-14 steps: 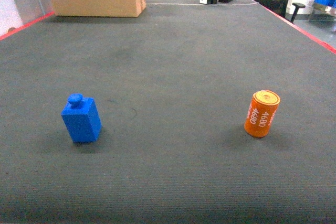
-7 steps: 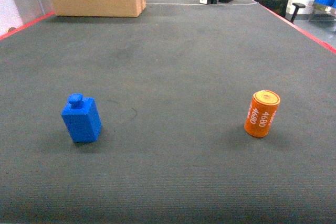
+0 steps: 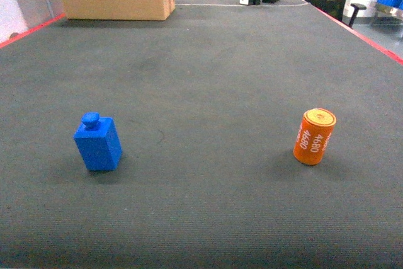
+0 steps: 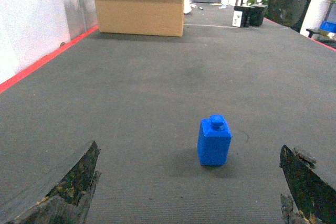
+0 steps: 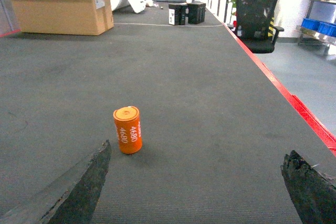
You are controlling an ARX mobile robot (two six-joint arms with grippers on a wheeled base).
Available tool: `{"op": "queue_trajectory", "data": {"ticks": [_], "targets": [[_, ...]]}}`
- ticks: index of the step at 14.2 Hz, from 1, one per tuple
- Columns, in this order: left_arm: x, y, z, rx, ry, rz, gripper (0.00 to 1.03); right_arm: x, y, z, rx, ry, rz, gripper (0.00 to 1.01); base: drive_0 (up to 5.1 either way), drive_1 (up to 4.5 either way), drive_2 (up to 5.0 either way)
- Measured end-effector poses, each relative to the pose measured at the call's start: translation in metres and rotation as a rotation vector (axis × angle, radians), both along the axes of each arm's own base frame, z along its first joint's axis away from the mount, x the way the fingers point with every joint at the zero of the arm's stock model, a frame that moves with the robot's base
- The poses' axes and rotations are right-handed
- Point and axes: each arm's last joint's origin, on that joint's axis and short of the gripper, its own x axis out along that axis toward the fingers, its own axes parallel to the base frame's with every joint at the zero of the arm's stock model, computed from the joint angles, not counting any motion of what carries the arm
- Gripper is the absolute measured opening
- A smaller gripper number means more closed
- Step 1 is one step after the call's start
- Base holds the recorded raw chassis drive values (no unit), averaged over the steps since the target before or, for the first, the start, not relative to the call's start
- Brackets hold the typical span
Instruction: Sort blue parts and orange caps into right shelf containers
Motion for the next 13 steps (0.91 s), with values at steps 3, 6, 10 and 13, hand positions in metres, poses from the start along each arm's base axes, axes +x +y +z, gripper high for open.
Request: {"op": "queue_trajectory", "data": {"ticks": [3,6,10,13], "targets": [[0.0000,0.0000,0.0000,0.000,0.000,0.000,0.98,0.0000,0.0000,0.0000,0.000,0.000,0.000,0.98,0.0,0.00,0.0],[0.0000,0.0000,0.0000,0.000,0.000,0.000,0.98,0.0000,0.0000,0.0000,0.000,0.000,0.000,0.98,0.0,0.00,0.0],[0.0000,0.0000,0.0000,0.000,0.000,0.000,0.98,0.0000,0.0000,0.0000,0.000,0.000,0.000,0.98,0.0,0.00,0.0],[0.0000,0.0000,0.0000,0.000,0.000,0.000,0.98,0.0000,0.0000,0.0000,0.000,0.000,0.000,0.98,0.0,0.00,0.0]]}}
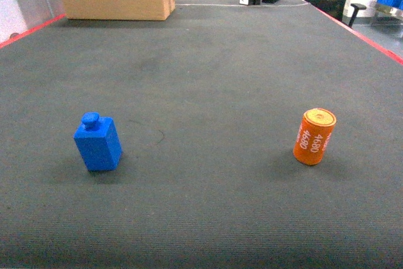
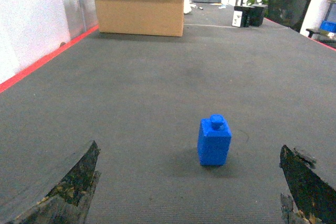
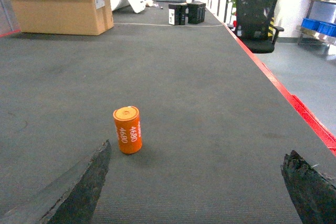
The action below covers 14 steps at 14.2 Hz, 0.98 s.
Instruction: Sort blue parts and orange caps into right shelf containers
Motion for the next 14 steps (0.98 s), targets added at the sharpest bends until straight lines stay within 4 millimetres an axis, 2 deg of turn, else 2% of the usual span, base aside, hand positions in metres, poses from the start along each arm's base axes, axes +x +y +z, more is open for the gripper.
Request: {"op": "queue_trajectory", "data": {"ticks": [14], "targets": [[0.0000,0.0000,0.0000,0.000,0.000,0.000,0.98,0.0000,0.0000,0.0000,0.000,0.000,0.000,0.98,0.0,0.00,0.0]]}}
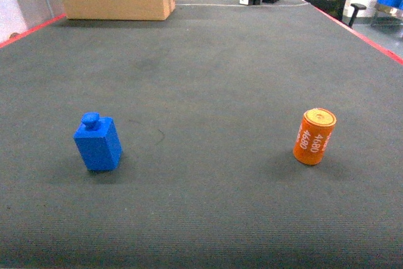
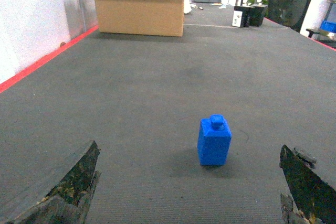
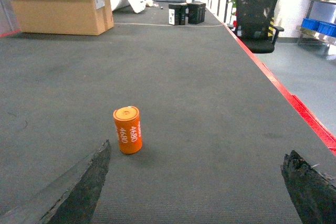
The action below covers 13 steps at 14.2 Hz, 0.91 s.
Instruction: Sort blue parts and orange caps into right shelf containers
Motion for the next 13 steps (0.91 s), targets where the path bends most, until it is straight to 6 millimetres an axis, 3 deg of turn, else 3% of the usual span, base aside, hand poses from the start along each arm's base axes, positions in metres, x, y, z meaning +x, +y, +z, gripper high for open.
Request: {"op": "queue_trajectory", "data": {"ticks": [5,7,9,11,13], "targets": [[0.000,0.000,0.000,0.000,0.000,0.000,0.98,0.000,0.000,0.000,0.000,0.000,0.000,0.98,0.0,0.00,0.0],[0.009,-0.007,-0.002,0.022,0.078,0.102,0.98,0.004,0.002,-0.003,-0.042,0.080,-0.062,0.98,0.0,0.00,0.0],[0.037,-0.017,0.002,0.030,0.094,0.103,0.98,0.031,0.018,0.008,-0.069,0.110,-0.054,0.98,0.0,0.00,0.0],[0.083,-0.028,0.024,0.007,0.030,0.076,0.98,0.076,0.035,0.028,-0.046,0.063,0.022,0.98,0.0,0.00,0.0],[0.128,-0.042,0.015,0.019,0.102,0.047,0.98,0.129,0.051,0.019,-0.021,0.114,0.029,0.98,0.0,0.00,0.0]]}}
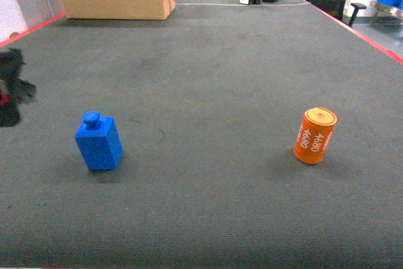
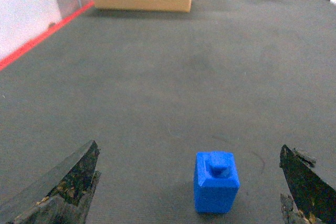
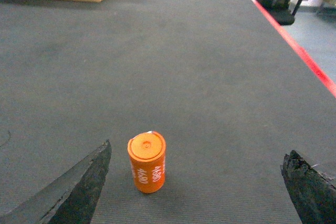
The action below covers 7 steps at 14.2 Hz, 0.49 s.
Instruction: Sort blue parts and orange caps into right shelf containers
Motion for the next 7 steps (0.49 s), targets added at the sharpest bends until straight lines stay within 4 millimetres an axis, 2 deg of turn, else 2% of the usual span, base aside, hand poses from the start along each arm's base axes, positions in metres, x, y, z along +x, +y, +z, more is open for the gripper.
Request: {"op": "queue_trajectory", "data": {"ticks": [2,3,4,5,7], "targets": [[0.029,-0.013,-0.017,0.004,0.084,-0.021,0.98,0.035,0.015,-0.025,-0.012,0.099,0.018,0.98,0.0,0.00,0.0],[0.041,-0.019,-0.021,0.005,0.102,-0.031,0.98,0.047,0.018,-0.033,-0.020,0.130,0.018,0.98,0.0,0.00,0.0],[0.057,-0.025,-0.034,0.016,0.143,-0.038,0.98,0.061,0.022,-0.043,-0.017,0.173,0.015,0.98,0.0,0.00,0.0],[0.071,-0.029,-0.047,0.025,0.166,-0.029,0.98,0.078,0.027,-0.046,0.018,0.175,0.014,0.98,0.0,0.00,0.0],[0.079,-0.030,-0.052,0.026,0.176,-0.031,0.98,0.090,0.030,-0.055,0.027,0.198,0.010,0.98,0.0,0.00,0.0]]}}
